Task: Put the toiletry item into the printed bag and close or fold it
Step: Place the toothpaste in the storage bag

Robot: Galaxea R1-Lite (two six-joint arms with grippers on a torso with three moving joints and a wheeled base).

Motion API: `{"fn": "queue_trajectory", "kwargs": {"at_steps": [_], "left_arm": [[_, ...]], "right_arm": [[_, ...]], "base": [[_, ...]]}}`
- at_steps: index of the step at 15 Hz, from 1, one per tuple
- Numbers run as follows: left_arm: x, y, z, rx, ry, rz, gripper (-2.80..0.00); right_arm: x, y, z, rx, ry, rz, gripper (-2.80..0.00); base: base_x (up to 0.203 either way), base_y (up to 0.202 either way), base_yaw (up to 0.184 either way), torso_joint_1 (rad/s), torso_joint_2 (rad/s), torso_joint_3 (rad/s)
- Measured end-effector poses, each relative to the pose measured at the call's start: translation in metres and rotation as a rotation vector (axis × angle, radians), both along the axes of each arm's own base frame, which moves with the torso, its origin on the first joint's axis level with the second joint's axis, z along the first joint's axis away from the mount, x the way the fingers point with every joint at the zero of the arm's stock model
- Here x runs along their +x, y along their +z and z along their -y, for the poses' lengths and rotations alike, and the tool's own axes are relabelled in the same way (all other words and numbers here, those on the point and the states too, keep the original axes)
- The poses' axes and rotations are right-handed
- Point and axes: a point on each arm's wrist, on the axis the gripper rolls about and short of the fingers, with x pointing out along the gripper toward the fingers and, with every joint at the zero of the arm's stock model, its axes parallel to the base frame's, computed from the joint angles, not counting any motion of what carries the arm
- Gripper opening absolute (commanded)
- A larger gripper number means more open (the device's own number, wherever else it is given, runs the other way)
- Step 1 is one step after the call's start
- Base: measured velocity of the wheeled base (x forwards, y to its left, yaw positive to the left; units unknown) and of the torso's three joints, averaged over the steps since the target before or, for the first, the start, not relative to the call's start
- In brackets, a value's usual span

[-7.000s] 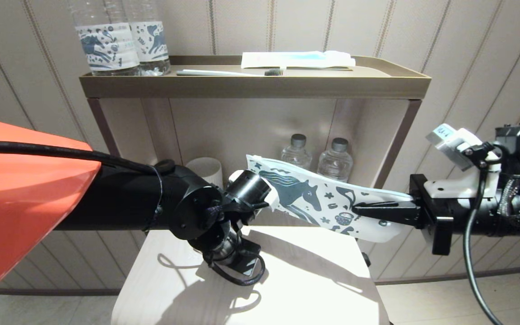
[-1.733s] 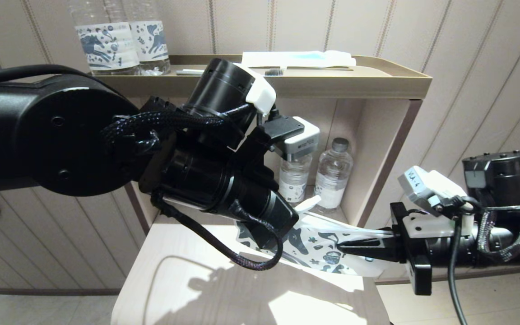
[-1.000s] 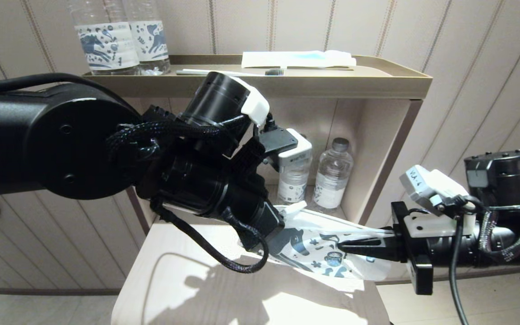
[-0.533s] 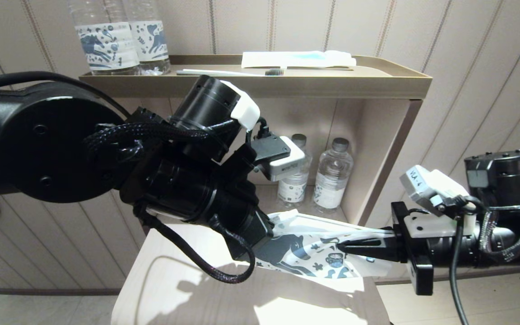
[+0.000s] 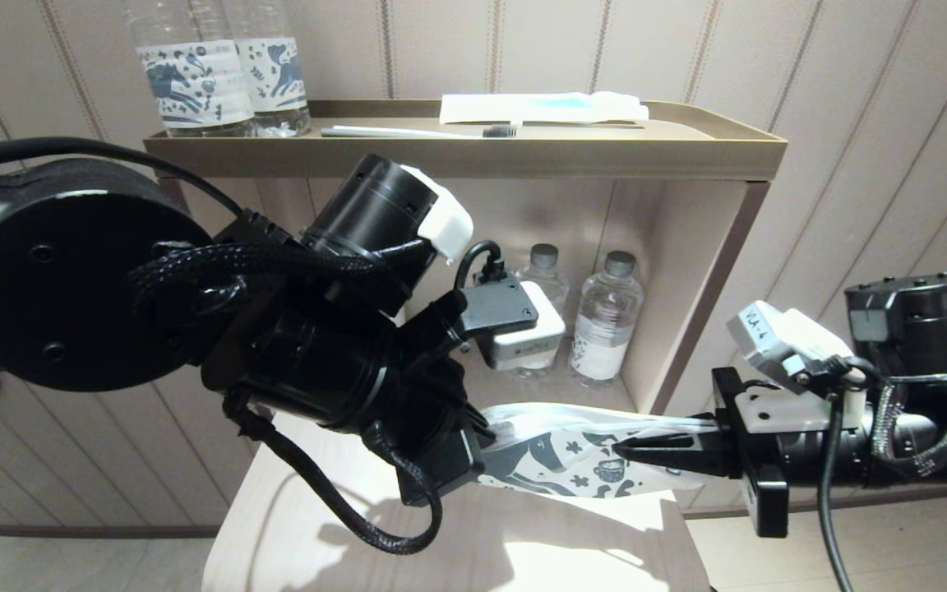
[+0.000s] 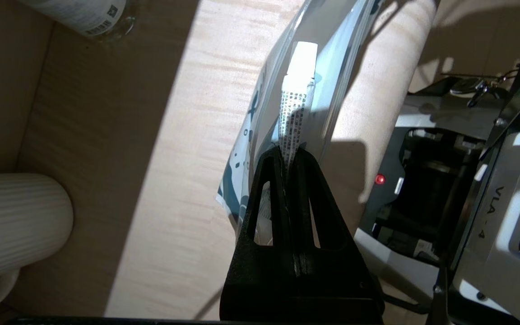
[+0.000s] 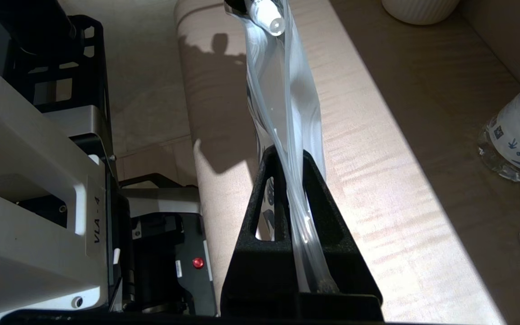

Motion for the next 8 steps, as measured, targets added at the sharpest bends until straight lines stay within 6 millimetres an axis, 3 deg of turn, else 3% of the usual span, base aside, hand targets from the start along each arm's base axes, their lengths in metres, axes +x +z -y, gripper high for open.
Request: {"fn": "queue_trajectory", "kwargs": {"at_steps": [8], "left_arm": [[0.0065,0.0027,0.0092,0.002,-0.020,0.037,-2.80]], "right_arm": [[0.0006,-0.0027,-0.0022,-0.004,0.008,-0.011,-2.80]], "base": [[0.000,0.000,0.000,0.000,0.00,0.000]]}}
